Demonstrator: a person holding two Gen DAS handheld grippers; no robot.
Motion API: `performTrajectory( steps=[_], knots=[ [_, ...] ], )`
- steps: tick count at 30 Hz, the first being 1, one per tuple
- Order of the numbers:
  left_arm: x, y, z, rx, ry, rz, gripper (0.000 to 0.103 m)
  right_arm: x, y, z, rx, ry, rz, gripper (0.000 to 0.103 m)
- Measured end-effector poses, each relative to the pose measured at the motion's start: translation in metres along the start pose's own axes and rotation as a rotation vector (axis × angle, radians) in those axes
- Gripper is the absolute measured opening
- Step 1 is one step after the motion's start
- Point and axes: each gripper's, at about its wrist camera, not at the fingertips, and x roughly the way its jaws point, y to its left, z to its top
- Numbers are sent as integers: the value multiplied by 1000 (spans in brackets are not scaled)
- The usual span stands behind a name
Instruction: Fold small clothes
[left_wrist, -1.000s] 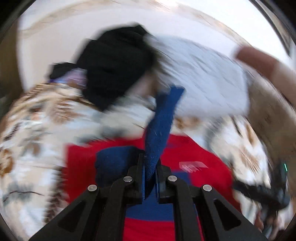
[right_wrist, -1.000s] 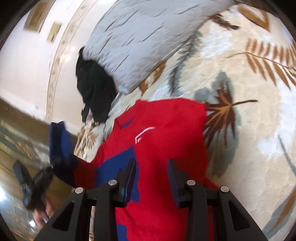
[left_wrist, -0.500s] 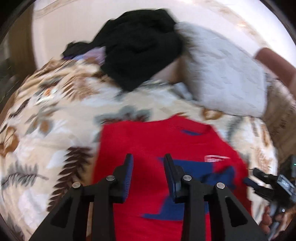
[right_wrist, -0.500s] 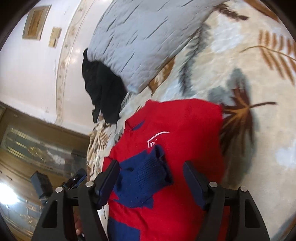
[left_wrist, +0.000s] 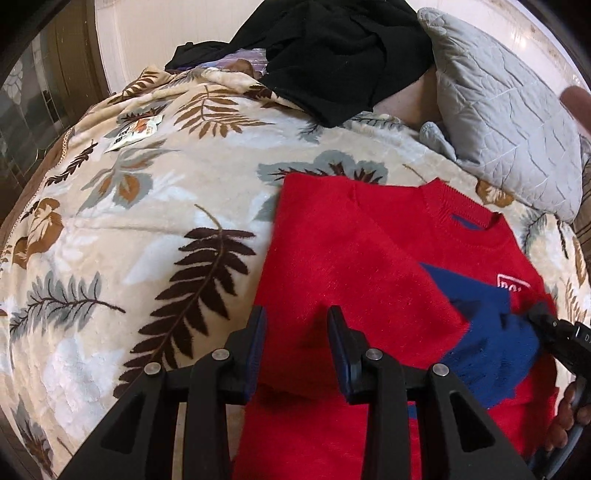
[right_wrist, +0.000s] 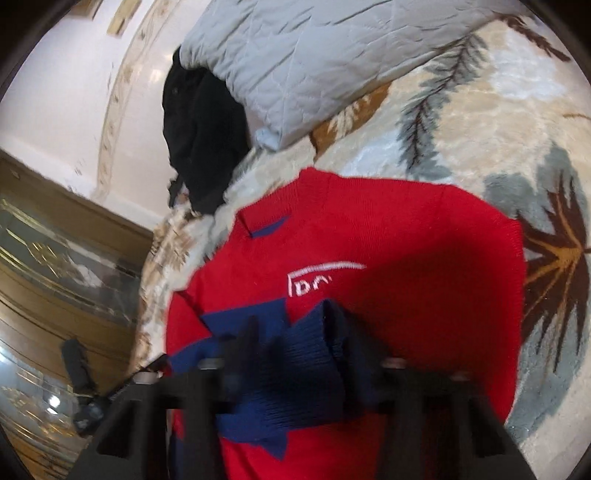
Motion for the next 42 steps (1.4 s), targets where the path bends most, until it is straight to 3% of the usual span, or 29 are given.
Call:
performTrajectory(
  steps=[1,3,9,14,15,18,21,22,23,27,32,35,37,39,42],
  knots=[
    [0,0,0,-3,2,2,34,1,2,-1,-10,11,7,13],
    [-3,0,1,-17,-8,0,34,-2,6,-5,-24,13,15,11],
    [-14,-8,4,-4,-67,18,34,-68,33,-7,-97,-155,42,7],
    [2,-24,1,40,-31,34,34,-101,2,-9,-41,-198,-122,7],
    [4,-26,1,44,-29,33,34,-99,-5,-7,-16,-187,-119,10],
    [4,-27,3,41,-33,37,35,-83,-10,-4,40,-95,2,15],
    [10,-25,2,54,-19,74,35,-67,-6,-3,20,-25,23,39],
    [13,-24,1,64,-9,94,35,-60,-7,-4,22,-6,8,58],
    [17,-22,0,72,2,111,35,-56,-10,-3,32,3,-11,65],
    [19,-18,-3,84,4,107,35,-56,-18,-4,62,-21,13,66],
    [18,-17,-5,87,2,111,35,-34,-20,-6,68,13,73,66],
    [13,-11,-2,48,-5,86,35,-21,-9,-11,-11,12,18,58],
    [7,-8,1,21,-29,83,35,-19,2,-16,-75,27,-11,6],
    [-5,-4,5,-10,-83,68,35,-21,14,-23,-112,25,-17,6],
    [-20,0,11,-41,-145,36,35,-43,36,-25,-206,-93,-50,6]
  ],
)
